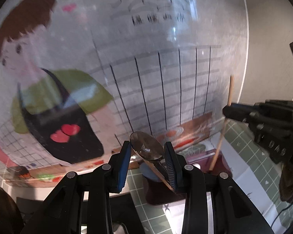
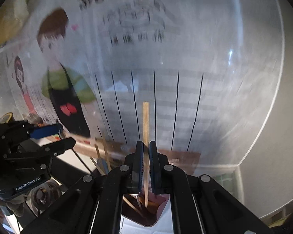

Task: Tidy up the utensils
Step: 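Lower the spoon and chopstick into the caddy and open both tools, then close the right tool on the black-handled spoon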

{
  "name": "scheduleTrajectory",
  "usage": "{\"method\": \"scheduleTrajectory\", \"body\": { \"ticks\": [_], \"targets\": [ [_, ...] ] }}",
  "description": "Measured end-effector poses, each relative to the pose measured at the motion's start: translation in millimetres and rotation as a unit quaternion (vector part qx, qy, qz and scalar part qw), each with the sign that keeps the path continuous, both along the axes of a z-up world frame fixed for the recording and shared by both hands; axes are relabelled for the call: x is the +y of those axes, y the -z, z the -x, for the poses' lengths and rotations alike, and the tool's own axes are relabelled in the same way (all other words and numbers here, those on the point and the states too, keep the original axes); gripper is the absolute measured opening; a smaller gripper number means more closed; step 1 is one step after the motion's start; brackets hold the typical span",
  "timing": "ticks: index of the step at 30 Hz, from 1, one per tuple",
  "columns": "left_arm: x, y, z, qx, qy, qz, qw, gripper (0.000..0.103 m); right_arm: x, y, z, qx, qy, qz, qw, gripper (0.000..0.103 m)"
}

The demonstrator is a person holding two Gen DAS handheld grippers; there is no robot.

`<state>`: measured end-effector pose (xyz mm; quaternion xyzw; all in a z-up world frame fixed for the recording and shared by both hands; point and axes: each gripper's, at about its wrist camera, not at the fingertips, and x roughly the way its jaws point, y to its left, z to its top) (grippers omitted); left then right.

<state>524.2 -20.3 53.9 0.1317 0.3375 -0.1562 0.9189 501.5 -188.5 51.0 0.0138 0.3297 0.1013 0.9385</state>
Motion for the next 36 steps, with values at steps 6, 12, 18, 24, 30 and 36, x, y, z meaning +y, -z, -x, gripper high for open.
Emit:
{"method": "scheduleTrajectory", "body": {
  "ticks": [6, 12, 18, 24, 30, 36],
  "targets": [
    [-15, 45, -15, 0.064, 0.022, -0.005, 0.9977, 0.037, 5, 49, -16, 0.074, -0.011, -0.008, 0.997, 0.006],
    [-11, 67, -21, 0.101, 0.006, 0.018, 0.9947, 0.056, 17, 81, -12, 0.126, -0.035, 0.021, 0.991, 0.041],
    [31, 52, 6, 0.09, -0.057, 0.06, 0.9925, 0.07, 11, 71, 22, 0.102, -0.034, 0.044, 0.993, 0.065],
    [75, 53, 62, 0.082, -0.113, 0.068, 0.9878, 0.078, 1, 72, 64, 0.105, -0.021, 0.057, 0.993, 0.078],
    [107, 67, 136, 0.086, -0.142, 0.092, 0.9817, 0.083, 7, 93, 109, 0.138, -0.02, 0.061, 0.988, 0.079],
    [120, 90, 180, 0.104, -0.163, 0.085, 0.9775, 0.089, 44, 129, 136, 0.173, -0.022, 0.076, 0.982, 0.09]
  ]
}}
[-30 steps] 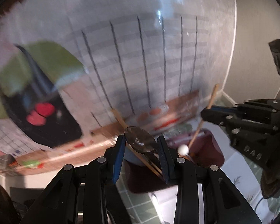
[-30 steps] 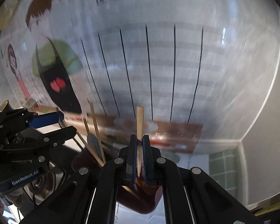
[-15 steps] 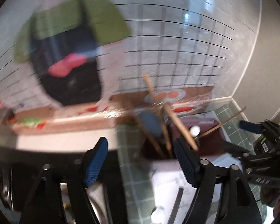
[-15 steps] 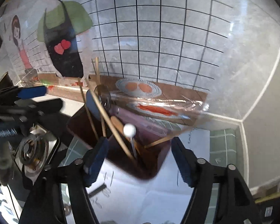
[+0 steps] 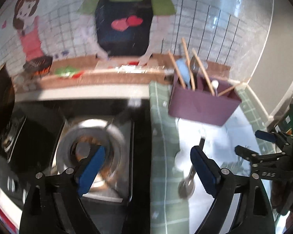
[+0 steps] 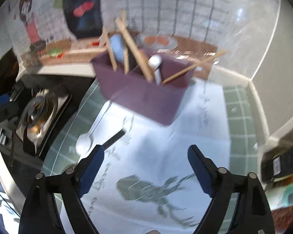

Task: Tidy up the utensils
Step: 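Close the right tool on the black-handled spoon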

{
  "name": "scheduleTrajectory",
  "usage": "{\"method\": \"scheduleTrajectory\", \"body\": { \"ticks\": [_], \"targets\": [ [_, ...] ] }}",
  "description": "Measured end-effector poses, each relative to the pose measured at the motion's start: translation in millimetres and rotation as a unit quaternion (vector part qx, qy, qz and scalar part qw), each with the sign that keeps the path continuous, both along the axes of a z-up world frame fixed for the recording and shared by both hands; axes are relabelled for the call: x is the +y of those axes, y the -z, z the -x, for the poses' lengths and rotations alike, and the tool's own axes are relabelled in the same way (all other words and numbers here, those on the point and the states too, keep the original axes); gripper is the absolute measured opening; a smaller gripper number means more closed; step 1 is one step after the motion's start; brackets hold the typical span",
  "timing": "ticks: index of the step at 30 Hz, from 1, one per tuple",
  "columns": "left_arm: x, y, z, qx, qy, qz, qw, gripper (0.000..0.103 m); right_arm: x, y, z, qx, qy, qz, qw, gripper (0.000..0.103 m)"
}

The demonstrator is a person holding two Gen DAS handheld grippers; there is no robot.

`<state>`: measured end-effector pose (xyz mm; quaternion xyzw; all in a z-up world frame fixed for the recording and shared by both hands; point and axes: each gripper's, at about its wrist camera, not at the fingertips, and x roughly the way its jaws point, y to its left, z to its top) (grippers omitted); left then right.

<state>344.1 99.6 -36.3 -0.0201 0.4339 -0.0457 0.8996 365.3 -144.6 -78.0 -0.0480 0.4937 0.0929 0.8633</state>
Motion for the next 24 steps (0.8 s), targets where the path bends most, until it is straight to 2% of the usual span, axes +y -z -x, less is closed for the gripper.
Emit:
{"method": "scheduleTrajectory", "body": {
  "ticks": [3, 5, 8, 10, 12, 19, 24],
  "targets": [
    [10, 11, 18, 0.011, -0.011, 0.005, 0.9999, 0.089, 24, 19, 7, 0.018, 0.007, 0.01, 1.0, 0.094],
    [17, 15, 30, 0.012, -0.019, 0.003, 0.9997, 0.089, 35, 30, 8, 0.03, 0.006, 0.009, 0.999, 0.093],
    [28, 19, 44, 0.016, -0.031, 0.006, 0.9994, 0.089, 45, 44, 3, 0.043, 0.033, -0.009, 0.998, 0.09],
    [35, 20, 51, 0.015, -0.039, 0.004, 0.9991, 0.089, 48, 50, -2, 0.051, 0.053, -0.016, 0.997, 0.077],
    [41, 21, 56, 0.017, -0.043, 0.001, 0.9989, 0.089, 52, 58, -10, 0.063, 0.07, -0.022, 0.995, 0.069],
    [64, 26, 64, 0.028, -0.059, 0.002, 0.9979, 0.089, 68, 74, -30, 0.072, 0.107, -0.019, 0.992, 0.064],
    [65, 26, 60, 0.033, -0.055, 0.008, 0.9979, 0.089, 75, 76, -29, 0.065, 0.096, 0.004, 0.993, 0.046]
  ]
}}
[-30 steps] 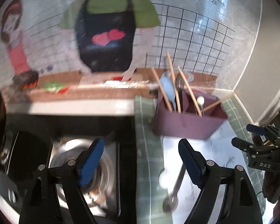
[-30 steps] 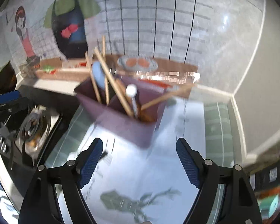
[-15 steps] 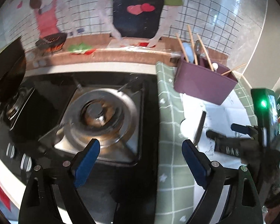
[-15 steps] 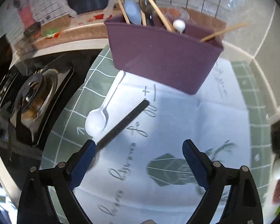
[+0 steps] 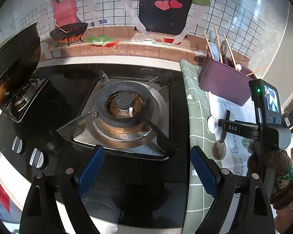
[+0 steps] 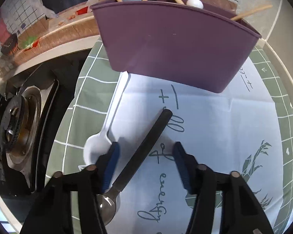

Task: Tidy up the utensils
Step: 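Close the right tool on the black-handled spoon, then grasp the white plastic spoon with left tool while right tool holds the black spoon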

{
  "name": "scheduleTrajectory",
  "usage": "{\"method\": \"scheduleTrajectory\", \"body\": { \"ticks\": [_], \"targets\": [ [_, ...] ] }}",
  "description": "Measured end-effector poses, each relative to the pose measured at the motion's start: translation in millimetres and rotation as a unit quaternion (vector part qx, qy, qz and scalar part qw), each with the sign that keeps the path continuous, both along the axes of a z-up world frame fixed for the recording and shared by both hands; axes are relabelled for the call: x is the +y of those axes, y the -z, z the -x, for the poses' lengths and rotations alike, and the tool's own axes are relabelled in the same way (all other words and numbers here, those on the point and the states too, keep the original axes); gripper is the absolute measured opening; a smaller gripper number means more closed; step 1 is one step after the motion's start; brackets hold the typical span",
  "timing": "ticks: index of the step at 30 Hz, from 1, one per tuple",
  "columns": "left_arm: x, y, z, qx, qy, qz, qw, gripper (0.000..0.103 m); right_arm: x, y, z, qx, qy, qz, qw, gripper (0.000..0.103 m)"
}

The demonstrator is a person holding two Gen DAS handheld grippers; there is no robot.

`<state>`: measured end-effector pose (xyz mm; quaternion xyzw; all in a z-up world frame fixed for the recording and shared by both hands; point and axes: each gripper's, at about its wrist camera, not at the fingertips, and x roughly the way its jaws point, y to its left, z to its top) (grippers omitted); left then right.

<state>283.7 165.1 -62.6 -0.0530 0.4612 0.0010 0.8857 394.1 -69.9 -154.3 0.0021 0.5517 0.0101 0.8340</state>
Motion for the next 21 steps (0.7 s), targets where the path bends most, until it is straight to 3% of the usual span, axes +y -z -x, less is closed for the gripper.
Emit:
{"method": "scheduleTrajectory", "body": {
  "ticks": [3, 7, 11, 14, 16, 21],
  "targets": [
    [-10, -1, -9, 0.0, 0.014, 0.001, 0.9999, 0.089, -6, -2, 8, 0.0, -0.018, 0.006, 1.0, 0.024],
    [-35, -3, -25, -0.002, 0.05, 0.01, 0.9987, 0.089, -21, -8, 25, -0.003, -0.043, 0.015, 0.999, 0.012],
    [-66, 0, -49, 0.009, 0.101, 0.021, 0.9946, 0.085, -54, -18, 41, -0.008, -0.034, 0.002, 0.999, 0.011],
    [-90, 8, -72, 0.029, 0.137, 0.026, 0.9899, 0.069, -80, -28, 52, -0.019, -0.027, -0.004, 0.999, 0.011],
    [-108, 18, -95, 0.046, 0.157, 0.022, 0.9863, 0.051, -94, -34, 57, -0.027, -0.027, -0.007, 0.999, 0.011],
    [-146, 40, -140, 0.086, 0.195, -0.002, 0.977, 0.046, -125, -48, 70, -0.037, -0.025, -0.027, 0.999, 0.011]
  ]
}}
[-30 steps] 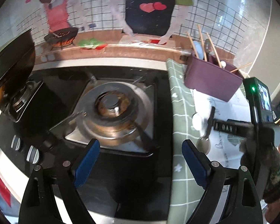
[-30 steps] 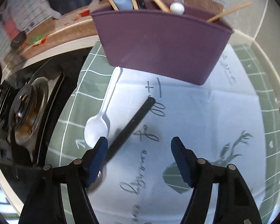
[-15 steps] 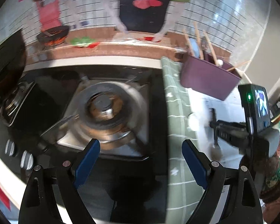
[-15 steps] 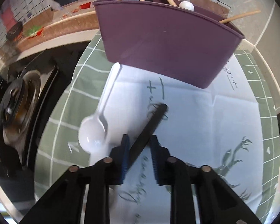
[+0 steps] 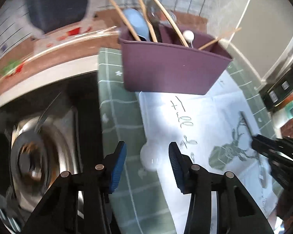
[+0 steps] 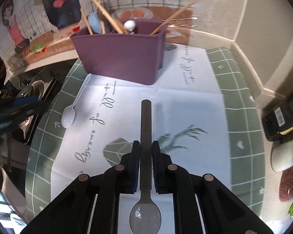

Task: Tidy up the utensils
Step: 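Grasp the white plastic spoon with left tool while right tool holds the black spoon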

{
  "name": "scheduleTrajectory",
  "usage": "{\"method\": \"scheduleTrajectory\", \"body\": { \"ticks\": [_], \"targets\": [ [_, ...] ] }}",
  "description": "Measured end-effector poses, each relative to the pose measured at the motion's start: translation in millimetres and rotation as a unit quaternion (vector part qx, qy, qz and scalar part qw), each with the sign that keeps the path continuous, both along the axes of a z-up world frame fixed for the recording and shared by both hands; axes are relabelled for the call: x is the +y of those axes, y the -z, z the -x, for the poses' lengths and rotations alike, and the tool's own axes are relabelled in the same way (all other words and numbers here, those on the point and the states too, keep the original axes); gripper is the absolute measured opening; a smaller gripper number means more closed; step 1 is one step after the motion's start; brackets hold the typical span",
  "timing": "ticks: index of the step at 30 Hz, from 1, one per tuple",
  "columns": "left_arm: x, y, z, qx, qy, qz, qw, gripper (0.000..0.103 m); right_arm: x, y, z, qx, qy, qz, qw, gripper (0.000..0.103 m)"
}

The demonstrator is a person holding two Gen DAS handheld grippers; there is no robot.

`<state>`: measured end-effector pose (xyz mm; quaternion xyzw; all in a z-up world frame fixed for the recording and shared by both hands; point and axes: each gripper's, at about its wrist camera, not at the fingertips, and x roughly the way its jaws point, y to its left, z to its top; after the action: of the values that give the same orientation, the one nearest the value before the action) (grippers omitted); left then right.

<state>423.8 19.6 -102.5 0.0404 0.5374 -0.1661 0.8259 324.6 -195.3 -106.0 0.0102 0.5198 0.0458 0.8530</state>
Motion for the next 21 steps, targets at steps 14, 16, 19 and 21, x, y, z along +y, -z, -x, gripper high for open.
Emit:
{"method": "scheduleTrajectory", "body": {
  "ticks": [14, 16, 19, 21],
  "targets": [
    [-29, 41, -77, 0.072, -0.019, -0.04, 0.9964, 0.032, -31, 0, 10, 0.004, 0.0, -0.038, 0.999, 0.011],
    [-31, 46, -79, 0.081, -0.019, -0.035, 0.9959, 0.025, -29, 0, 10, 0.006, -0.004, -0.039, 0.999, 0.011],
    [-32, 50, -74, 0.076, -0.016, -0.041, 0.9961, 0.022, -26, -1, 10, 0.005, -0.01, -0.041, 0.999, 0.011],
    [-32, 50, -66, 0.073, -0.013, -0.039, 0.9965, 0.015, -22, -3, 11, 0.003, -0.015, -0.041, 0.999, 0.011]
  ]
}}
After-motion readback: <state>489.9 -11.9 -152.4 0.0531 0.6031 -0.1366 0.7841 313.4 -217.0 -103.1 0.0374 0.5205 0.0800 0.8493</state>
